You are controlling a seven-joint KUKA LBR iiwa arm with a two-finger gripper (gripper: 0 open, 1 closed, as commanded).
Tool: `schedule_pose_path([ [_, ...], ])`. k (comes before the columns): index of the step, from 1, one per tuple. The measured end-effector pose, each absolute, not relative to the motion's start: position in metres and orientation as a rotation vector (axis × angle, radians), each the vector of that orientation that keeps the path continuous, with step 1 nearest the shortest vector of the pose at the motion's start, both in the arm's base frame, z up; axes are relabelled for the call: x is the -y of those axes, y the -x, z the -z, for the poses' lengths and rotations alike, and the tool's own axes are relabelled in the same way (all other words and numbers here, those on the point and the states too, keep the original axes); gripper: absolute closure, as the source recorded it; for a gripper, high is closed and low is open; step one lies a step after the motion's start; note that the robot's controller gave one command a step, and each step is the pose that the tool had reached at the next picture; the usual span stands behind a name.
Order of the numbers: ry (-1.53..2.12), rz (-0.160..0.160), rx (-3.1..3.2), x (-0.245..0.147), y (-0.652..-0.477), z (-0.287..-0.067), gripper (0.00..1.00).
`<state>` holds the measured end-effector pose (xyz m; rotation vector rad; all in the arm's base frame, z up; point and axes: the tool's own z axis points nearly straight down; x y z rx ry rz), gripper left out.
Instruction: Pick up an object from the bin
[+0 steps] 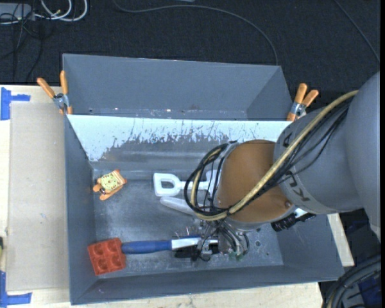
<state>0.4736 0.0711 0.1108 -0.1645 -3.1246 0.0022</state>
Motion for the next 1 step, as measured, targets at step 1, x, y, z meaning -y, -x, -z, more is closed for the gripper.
schedule_pose_path([
  [1, 0.164, -0.005, 3.114, -0.0707, -0.4716, -0.1252, 1.0],
])
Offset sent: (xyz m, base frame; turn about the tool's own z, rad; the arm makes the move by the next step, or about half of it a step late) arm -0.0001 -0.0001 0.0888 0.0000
